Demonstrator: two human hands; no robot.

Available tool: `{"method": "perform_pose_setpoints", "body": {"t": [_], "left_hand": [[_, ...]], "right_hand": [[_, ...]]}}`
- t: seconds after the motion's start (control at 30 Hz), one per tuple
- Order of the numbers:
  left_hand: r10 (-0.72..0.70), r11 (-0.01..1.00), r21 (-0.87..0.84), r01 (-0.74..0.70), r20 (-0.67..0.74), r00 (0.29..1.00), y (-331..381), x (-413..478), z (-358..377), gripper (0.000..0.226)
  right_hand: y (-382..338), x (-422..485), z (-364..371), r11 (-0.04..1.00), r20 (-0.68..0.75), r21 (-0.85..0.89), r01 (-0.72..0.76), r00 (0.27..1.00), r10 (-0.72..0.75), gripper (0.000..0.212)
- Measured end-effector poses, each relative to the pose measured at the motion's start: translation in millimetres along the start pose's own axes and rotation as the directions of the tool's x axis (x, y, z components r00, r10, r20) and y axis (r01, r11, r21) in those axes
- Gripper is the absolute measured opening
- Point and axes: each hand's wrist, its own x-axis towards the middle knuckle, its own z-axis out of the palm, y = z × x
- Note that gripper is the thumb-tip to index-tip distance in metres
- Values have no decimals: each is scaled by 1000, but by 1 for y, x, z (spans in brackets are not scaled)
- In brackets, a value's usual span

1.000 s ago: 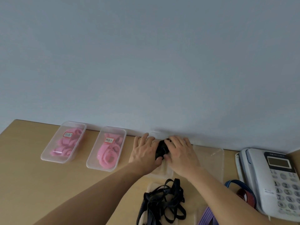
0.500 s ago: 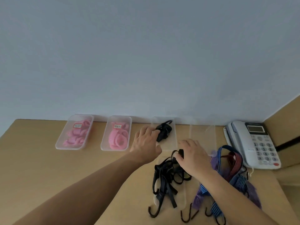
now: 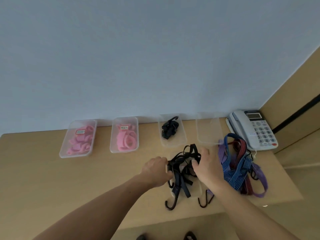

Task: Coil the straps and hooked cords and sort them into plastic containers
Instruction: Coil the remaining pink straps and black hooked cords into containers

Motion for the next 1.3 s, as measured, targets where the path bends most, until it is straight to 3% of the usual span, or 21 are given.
{"method": "perform_pose_setpoints", "body": {"t": [0.1, 0.17, 0.23, 0.33, 0.43, 0.57, 0.7, 0.83, 0.9, 1.0, 1.13, 1.3], "left_hand": [[-83, 995, -59, 84, 25, 996, 2, -7, 9, 39], [-144, 986, -76, 147, 41, 989, 3, -13, 13, 36], [-182, 980, -69, 187, 71, 981, 3, -20, 16, 37], [-206, 972, -83, 221, 162, 965, 2, -32, 14, 35], [-162, 970, -135, 201, 254, 953, 3, -44, 8, 38], [-71, 971, -192, 140, 327, 942, 15, -57, -7, 31], [-62, 935, -310, 172, 334, 941, 34, -65, -37, 42], [28, 837, -534, 121, 262, 965, 58, -72, -75, 29], [100, 746, -662, 75, 222, 970, 65, -76, -96, 22], [265, 547, -836, 32, 209, 941, 71, -89, -132, 19], [471, 245, -969, -11, 109, 876, 78, -104, -167, 17], [630, 73, -993, -95, -28, 776, 92, -113, -187, 25]], "right_hand": [[-2, -22, 1, 945, -58, 27, 327, 944, -325, 35], [-6, -37, 10, 817, 60, 1, 577, 815, -576, 30], [-7, -46, 23, 701, 262, -27, 712, 682, -683, 28], [-5, -51, 36, 607, 417, -116, 786, 594, -688, 29], [-3, -49, 35, 584, 365, -168, 794, 601, -711, 26], [-4, -40, 20, 539, 247, -109, 835, 549, -799, 17], [-12, -28, -16, 569, 71, -77, 819, 574, -816, 27], [-25, -17, -56, 623, -14, 33, 781, 624, -782, 29], [-29, -13, -74, 645, -58, 171, 745, 661, -748, 25], [-30, -12, -102, 661, -109, 469, 586, 781, -615, 23], [-38, -15, -135, 555, -93, 723, 410, 855, -511, 9], [-55, -21, -167, 360, -170, 869, 340, 888, -428, 4]]}}
